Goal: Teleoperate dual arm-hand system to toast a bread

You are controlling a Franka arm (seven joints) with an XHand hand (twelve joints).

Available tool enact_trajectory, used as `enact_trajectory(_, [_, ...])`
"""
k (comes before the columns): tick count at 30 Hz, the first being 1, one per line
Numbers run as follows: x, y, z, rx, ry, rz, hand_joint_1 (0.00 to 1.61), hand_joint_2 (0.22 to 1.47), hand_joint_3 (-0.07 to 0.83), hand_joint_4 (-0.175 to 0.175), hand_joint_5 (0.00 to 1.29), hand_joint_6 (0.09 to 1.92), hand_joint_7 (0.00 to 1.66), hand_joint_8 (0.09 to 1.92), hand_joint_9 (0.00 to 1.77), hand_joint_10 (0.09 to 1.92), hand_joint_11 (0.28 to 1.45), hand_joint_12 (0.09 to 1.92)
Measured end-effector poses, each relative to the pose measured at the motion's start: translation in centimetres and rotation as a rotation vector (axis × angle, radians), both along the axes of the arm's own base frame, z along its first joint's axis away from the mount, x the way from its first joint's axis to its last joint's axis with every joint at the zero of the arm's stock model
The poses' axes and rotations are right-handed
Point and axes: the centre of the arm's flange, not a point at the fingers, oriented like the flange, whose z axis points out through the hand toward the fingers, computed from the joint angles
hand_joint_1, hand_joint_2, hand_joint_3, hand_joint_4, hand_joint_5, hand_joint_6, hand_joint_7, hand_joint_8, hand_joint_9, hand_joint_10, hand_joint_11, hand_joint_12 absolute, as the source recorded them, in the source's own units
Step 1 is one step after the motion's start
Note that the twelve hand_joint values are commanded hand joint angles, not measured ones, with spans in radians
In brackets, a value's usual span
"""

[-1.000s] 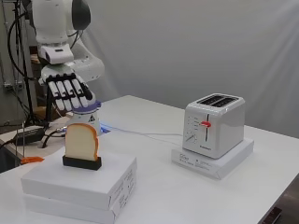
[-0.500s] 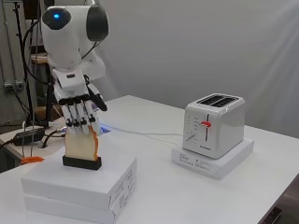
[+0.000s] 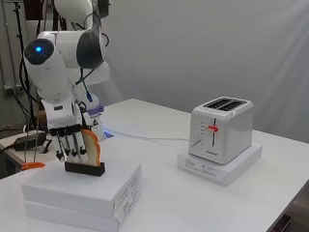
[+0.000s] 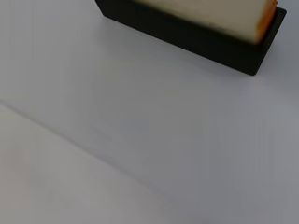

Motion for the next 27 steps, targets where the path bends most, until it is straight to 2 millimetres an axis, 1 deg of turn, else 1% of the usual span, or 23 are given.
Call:
enact_trajectory(1, [-0.1,-0.1,-0.6,0.003,0.007,0.0,1.1,1.2,0.0,-0.095,0.64,1.16,0.96,0.83,1.38,0.09,0.66,0.97])
enact_trajectory(2, [-0.3,-0.1,-1.1,0.006,0.007,-0.003,1.15,1.21,0.001,-0.108,0.63,1.31,0.96,0.95,1.4,0.09,0.65,0.97])
enact_trajectory(3, [-0.6,0.1,-1.3,0.01,-0.005,-0.009,1.16,1.22,0.0,-0.109,0.63,1.41,0.96,1.01,1.41,0.09,0.64,0.96])
enact_trajectory(4, [-1.2,0.2,-1.3,0.015,-0.039,-0.021,1.17,1.22,0.0,-0.105,0.63,1.46,0.95,1.03,1.41,0.09,0.64,0.93])
enact_trajectory(6, [-2.1,0.5,-0.5,0.017,-0.114,-0.046,1.17,1.23,0.0,-0.099,0.63,1.52,0.94,1.03,1.4,0.09,0.64,0.86])
enact_trajectory(8, [-2.4,1.2,1.3,-0.002,-0.193,-0.059,1.17,1.23,0.0,-0.101,0.65,1.55,0.92,1.02,1.36,0.09,0.64,0.72])
enact_trajectory(10, [-2.3,2.5,3.7,-0.016,-0.257,-0.057,1.17,1.23,0.0,-0.097,0.67,1.55,0.91,1.0,1.33,0.09,0.67,0.54])
enact_trajectory(11, [-2.3,3.3,5.2,-0.022,-0.293,-0.047,1.18,1.22,0.0,-0.099,0.69,1.53,0.9,1.0,1.31,0.09,0.69,0.45])
enact_trajectory(13, [-2.4,5.3,9.0,-0.03,-0.39,0.012,1.18,1.21,-0.001,-0.097,0.71,1.5,0.93,0.96,1.3,0.09,0.72,0.35])
enact_trajectory(14, [-2.4,6.5,11.0,-0.033,-0.437,0.051,1.19,1.2,-0.001,-0.103,0.7,1.44,0.97,0.96,1.34,0.09,0.73,0.38])
enact_trajectory(16, [-2.2,8.7,15.1,-0.036,-0.514,0.154,1.21,1.19,-0.002,-0.117,0.69,1.37,1.01,0.97,1.38,0.09,0.71,0.53])
enact_trajectory(17, [-1.9,9.6,16.6,-0.039,-0.541,0.214,1.21,1.19,-0.003,-0.121,0.69,1.36,1.02,0.97,1.4,0.09,0.7,0.58])
enact_trajectory(19, [-0.2,12.1,19.0,-0.05,-0.585,0.369,1.21,1.18,-0.001,-0.131,0.69,1.35,1.03,0.97,1.42,0.09,0.68,0.66])
enact_trajectory(20, [0.9,13.7,19.6,-0.051,-0.595,0.443,1.21,1.19,-0.002,-0.137,0.69,1.36,1.04,0.96,1.42,0.09,0.66,0.68])
enact_trajectory(21, [2.1,15.6,19.8,-0.048,-0.594,0.517,1.21,1.19,-0.001,-0.14,0.68,1.37,1.04,0.96,1.41,0.09,0.66,0.67])
enact_trajectory(22, [3.4,18.0,19.7,-0.037,-0.578,0.587,1.21,1.19,-0.001,-0.143,0.68,1.39,1.04,0.94,1.39,0.09,0.66,0.63])
enact_trajectory(23, [4.8,20.6,19.1,-0.019,-0.539,0.645,1.21,1.19,0.001,-0.146,0.68,1.4,1.04,0.93,1.38,0.09,0.67,0.58])
enact_trajectory(24, [5.8,22.4,18.7,-0.009,-0.511,0.675,1.22,1.19,0.002,-0.15,0.67,1.41,1.04,0.92,1.38,0.09,0.67,0.54])
enact_trajectory(26, [8.4,26.1,18.8,-0.004,-0.473,0.724,1.22,1.18,-0.001,-0.158,0.68,1.4,1.05,0.9,1.37,0.09,0.68,0.48])
enact_trajectory(27, [10.1,28.7,19.1,-0.003,-0.462,0.755,1.22,1.18,-0.001,-0.16,0.68,1.4,1.06,0.89,1.36,0.09,0.69,0.44])
